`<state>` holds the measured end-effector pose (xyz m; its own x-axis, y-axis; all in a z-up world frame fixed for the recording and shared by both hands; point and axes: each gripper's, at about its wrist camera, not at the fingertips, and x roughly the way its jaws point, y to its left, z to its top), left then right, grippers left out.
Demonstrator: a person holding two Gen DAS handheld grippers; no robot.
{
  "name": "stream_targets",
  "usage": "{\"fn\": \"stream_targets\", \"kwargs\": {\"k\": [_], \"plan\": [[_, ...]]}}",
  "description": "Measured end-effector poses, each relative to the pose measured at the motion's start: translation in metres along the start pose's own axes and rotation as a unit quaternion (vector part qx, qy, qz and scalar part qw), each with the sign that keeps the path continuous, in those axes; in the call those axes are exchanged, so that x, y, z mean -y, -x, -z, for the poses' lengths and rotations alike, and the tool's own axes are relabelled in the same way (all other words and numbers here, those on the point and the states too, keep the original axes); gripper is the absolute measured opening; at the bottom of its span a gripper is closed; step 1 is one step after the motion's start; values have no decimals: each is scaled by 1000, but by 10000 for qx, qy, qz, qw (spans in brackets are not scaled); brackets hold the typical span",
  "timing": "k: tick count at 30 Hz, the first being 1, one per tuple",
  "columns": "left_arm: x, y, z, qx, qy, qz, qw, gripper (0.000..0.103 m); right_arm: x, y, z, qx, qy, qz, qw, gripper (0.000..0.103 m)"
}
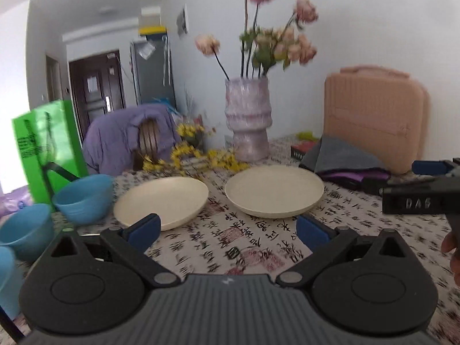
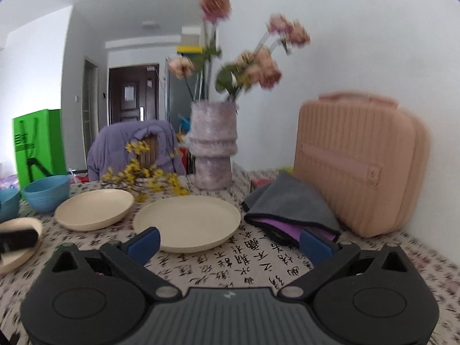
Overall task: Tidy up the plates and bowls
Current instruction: 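Grasp a cream plate rim with the left gripper while the right grasps another, then carry the held cream plates with both grippers toward the blue bowls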
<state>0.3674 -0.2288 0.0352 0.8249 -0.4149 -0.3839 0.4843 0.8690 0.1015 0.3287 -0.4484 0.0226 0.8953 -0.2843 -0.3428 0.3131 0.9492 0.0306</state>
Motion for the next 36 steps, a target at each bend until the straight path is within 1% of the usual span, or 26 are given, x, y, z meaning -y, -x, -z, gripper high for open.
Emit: {"fn": "stream_targets", "kwargs": {"k": [3,6,9,10,11,12,14,16,18,19,20,21,22,23,24,26,30,32,34,36], "plan": [[2,-38,-9,-141,124,128,9997,103,13,-39,-9,-355,-197,-75,9991,103],[1,-83,-19,-386,350,40,9986,103,23,-76,-14,-725,-416,-233,9962,103],[3,-122,-22,-376,276,59,9989,102,25,-110,-19,-899,-396,-208,9949,101],[2,-137,-23,-494,329,79,9982,101,25,-122,-21,-956,-394,-209,9944,100],[-1,-150,-24,-636,442,100,9969,96,24,-132,-22,-1010,-397,-229,9938,94],[-3,-164,-25,-778,582,92,9952,88,23,-142,-23,-1065,-400,-266,9932,89],[-8,-184,-25,-973,818,120,9918,81,20,-160,-26,-1110,-334,-426,9924,86],[-10,-198,-23,-1100,940,102,9894,75,16,-178,-26,-1214,-302,-512,9908,79],[-12,-209,-20,-1217,1056,100,9869,65,17,-196,-24,-1412,-383,-534,9878,61],[-13,-215,-18,-1308,1098,141,9852,61,18,-203,-22,-1522,-445,-524,9860,56],[-15,-220,-16,-1405,1122,187,9835,53,19,-209,-21,-1595,-523,-522,9844,49],[-14,-225,-15,-1449,1127,195,9828,43,19,-213,-20,-1630,-570,-525,9836,46],[-15,-228,-13,-1502,1164,192,9816,39,20,-218,-18,-1663,-608,-516,9828,45],[-16,-230,-12,-1529,1210,204,9806,32,21,-220,-16,-1684,-636,-502,9824,42],[-17,-232,-11,-1562,1277,250,9791,24,22,-223,-14,-1730,-675,-480,9814,33],[-19,-234,-10,-1532,1350,347,9783,19,24,-226,-12,-1797,-749,-464,9798,18],[-17,-232,-12,-1553,1378,301,9777,16,30,-224,-12,-1748,-812,-392,9805,9],[-15,-225,-15,-1578,1345,306,9778,16,29,-220,-15,-1732,-732,-280,9818,9],[-12,-215,-19,-1490,1241,262,9807,16,28,-211,-18,-1695,-654,-303,9829,9],[-10,-202,-22,-1418,1235,321,9816,16,31,-197,-20,-1617,-649,-333,9841,9]]}}
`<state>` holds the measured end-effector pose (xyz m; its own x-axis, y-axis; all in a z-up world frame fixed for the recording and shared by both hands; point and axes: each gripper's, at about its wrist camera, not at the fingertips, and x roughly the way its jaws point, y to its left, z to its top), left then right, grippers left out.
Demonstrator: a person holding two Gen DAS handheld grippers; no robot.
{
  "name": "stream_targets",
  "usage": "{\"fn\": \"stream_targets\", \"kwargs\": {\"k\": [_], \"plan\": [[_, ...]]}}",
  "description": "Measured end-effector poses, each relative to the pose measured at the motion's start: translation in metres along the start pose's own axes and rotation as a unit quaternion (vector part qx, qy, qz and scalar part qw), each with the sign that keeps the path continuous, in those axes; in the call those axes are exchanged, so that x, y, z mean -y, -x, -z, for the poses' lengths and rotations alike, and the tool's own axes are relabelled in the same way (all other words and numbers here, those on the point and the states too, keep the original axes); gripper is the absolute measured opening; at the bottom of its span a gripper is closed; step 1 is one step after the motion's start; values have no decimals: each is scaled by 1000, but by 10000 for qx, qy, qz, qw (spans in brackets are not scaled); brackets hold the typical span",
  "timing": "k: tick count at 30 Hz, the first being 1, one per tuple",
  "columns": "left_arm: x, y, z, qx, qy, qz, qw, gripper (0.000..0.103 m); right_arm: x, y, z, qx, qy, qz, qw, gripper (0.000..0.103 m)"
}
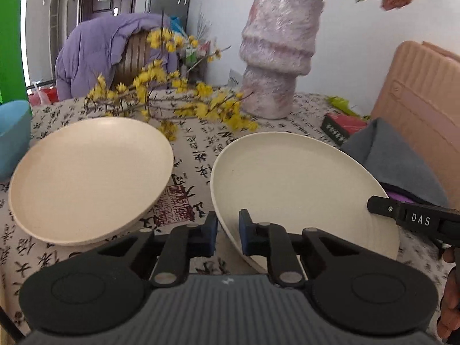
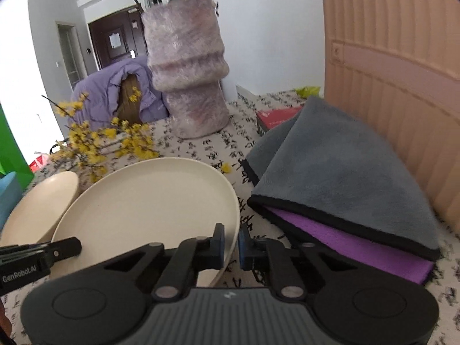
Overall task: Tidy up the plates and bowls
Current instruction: 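Carry the held cream plates with both grippers toward the blue bowls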
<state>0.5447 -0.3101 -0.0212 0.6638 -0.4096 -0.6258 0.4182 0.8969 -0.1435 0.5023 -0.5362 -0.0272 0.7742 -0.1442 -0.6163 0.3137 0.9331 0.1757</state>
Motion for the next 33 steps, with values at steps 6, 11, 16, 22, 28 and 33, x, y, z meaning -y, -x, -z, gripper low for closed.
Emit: {"fn": "stream_targets", "kwargs": {"k": [6,11,16,22,28,33], "plan": [[11,54,26,147,37,67,9999,16,5,51,21,41,-46,-67,10000,10],[10,101,53,199,165,102,9996,16,6,97,53,31,-92,-219,9997,10],[12,156,89,183,254,85,9995,16,2,147,91,92,-75,-352,9993,10],[15,220,144,245,292,3,9993,16,-2,208,143,59,-87,-513,9986,10],[10,263,182,311,322,-246,9987,16,-19,241,179,-35,84,-606,9981,11],[-6,292,201,409,474,-403,9972,16,-41,262,195,65,264,-726,9970,11]]}}
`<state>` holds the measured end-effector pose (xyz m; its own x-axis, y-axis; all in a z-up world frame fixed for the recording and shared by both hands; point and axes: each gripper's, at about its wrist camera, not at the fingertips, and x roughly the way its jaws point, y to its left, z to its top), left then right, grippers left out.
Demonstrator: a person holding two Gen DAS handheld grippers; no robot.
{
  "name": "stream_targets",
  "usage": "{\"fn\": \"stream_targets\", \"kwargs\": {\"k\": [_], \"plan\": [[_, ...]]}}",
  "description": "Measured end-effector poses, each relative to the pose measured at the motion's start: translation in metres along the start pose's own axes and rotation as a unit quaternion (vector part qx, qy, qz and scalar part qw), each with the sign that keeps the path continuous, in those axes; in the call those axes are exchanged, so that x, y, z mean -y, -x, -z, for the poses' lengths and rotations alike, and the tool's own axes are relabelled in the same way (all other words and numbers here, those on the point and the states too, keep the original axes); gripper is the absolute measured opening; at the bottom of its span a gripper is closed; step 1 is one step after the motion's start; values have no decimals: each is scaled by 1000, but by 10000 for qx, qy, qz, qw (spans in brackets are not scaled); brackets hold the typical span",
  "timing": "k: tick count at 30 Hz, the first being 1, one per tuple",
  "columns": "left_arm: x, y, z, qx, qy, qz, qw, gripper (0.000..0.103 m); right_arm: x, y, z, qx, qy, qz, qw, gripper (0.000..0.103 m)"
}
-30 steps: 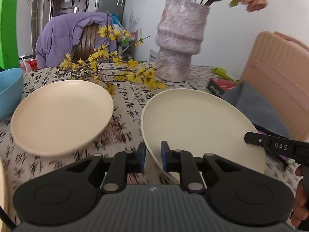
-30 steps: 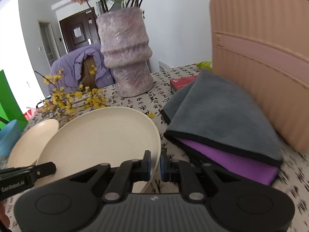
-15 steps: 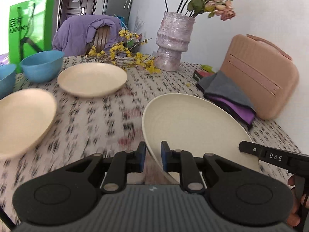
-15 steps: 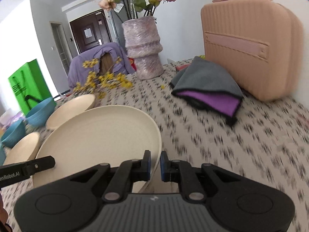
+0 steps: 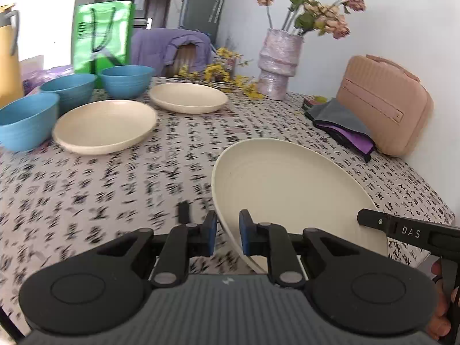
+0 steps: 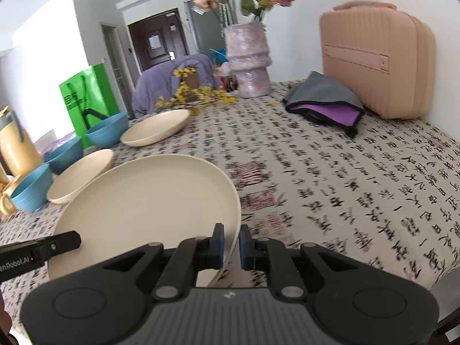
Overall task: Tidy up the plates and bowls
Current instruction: 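Carry the held cream plates with both grippers toward the blue bowls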
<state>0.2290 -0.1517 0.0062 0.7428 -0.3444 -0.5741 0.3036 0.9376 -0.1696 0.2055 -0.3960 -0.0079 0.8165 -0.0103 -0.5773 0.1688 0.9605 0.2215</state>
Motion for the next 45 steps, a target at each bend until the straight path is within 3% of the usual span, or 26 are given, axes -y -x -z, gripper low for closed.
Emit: {"fn": "stream_targets", "kwargs": {"k": [16,31,45], "plan": [[-91,60,16,378,375,-718,9960,16,-108,2,21,-77,557,-585,9967,11],[-226,104,13,700,996,-1729,9774,16,-267,-37,39,-419,1318,-1363,9810,13],[-297,111,17,678,1232,-2020,9692,16,-348,-61,49,-601,1653,-1617,9710,14]]}}
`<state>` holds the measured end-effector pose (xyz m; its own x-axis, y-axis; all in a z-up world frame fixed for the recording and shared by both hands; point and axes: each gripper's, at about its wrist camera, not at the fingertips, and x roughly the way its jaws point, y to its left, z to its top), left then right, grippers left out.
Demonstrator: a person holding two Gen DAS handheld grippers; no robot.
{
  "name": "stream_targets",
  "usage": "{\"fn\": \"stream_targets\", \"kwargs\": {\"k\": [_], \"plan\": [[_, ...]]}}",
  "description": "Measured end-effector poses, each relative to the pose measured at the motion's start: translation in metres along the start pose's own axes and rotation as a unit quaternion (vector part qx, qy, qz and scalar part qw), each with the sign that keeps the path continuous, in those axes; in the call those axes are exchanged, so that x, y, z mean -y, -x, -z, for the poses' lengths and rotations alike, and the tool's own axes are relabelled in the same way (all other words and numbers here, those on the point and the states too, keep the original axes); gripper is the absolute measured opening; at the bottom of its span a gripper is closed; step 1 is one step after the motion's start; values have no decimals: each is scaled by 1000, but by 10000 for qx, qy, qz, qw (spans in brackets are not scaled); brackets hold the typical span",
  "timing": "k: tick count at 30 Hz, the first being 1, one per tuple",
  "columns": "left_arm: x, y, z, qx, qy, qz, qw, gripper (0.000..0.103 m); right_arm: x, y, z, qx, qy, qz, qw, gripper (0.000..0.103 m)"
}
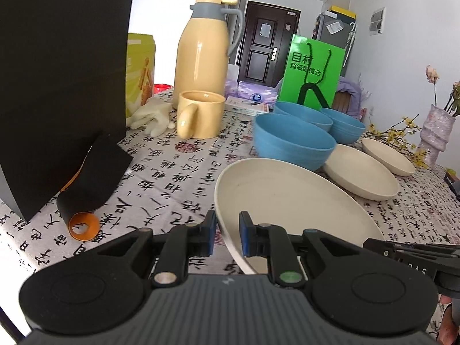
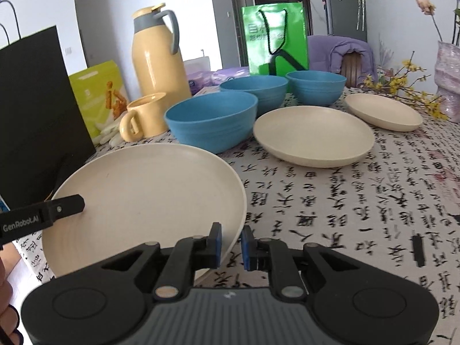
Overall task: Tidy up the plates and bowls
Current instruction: 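Carry the held cream plates with both grippers toward the blue bowls, then lower both cream plates onto the tablecloth and open both grippers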
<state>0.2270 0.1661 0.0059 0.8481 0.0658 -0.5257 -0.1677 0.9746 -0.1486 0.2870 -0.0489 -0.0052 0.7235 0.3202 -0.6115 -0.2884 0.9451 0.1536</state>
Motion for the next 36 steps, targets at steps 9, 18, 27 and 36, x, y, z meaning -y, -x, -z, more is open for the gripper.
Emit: {"fn": "stream_targets", "kwargs": {"k": [9,18,27,36], "plan": [[-13,-13,10,-205,37,-39,9998,16,-8,-18,5,-148,93,5,9998,15],[-16,-18,16,-360,63,-180,9992,28,-12,-19,10,-132,211,-73,9997,22],[-9,5,11,-88,-74,-218,9997,58,-7,-1,9,97,173,-109,9997,49],[35,56,16,630,-788,11,9949,91,25,54,11,765,307,251,9963,81]]}}
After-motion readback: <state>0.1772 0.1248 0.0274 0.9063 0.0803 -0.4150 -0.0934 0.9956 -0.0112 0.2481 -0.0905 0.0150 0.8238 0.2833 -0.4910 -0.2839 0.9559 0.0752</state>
